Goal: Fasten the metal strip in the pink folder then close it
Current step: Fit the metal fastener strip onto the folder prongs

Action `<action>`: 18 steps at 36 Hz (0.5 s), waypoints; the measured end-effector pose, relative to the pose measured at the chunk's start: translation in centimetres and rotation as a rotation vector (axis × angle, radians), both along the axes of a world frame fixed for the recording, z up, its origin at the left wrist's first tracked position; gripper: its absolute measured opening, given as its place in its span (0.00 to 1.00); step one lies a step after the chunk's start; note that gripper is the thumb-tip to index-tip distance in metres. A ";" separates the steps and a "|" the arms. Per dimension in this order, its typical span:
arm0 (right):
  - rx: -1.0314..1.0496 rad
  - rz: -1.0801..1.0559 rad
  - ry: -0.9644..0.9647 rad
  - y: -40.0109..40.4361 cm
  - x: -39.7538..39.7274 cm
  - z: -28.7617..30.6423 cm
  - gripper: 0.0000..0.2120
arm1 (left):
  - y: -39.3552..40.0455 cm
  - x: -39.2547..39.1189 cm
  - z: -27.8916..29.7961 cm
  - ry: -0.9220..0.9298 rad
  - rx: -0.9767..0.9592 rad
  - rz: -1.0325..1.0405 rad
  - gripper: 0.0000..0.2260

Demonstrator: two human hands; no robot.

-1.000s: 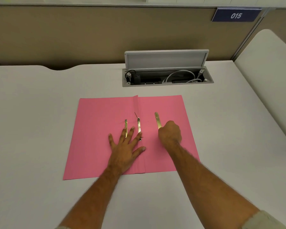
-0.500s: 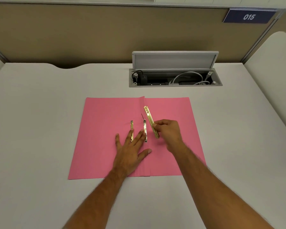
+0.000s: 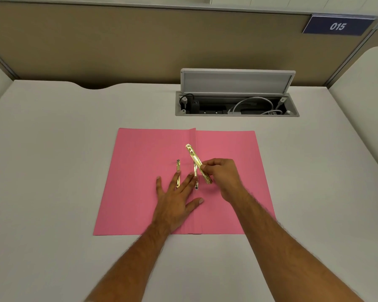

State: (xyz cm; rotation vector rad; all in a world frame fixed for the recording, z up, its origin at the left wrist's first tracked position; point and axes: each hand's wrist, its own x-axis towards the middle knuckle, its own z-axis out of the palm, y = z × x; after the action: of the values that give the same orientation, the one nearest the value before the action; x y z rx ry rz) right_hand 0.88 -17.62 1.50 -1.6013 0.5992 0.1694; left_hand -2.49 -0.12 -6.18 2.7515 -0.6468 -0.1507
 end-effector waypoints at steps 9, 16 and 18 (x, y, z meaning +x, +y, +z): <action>0.012 -0.040 0.038 0.0 0.0 -0.3 0.04 | 0.0 0.0 -0.1 0.017 0.040 0.004 0.33; 0.101 -0.044 0.087 0.2 -0.1 -0.5 0.05 | -0.4 -0.5 0.7 0.040 -0.088 -0.004 0.29; 0.128 -0.037 0.111 0.5 0.2 -0.3 0.07 | -1.1 -1.0 1.3 0.018 -0.197 0.046 0.26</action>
State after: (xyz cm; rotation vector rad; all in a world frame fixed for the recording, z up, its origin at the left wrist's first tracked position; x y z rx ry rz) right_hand 1.07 -17.14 1.21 -1.4625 0.6899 0.2659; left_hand -3.48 -1.19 -4.84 2.5703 -0.5607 -0.0952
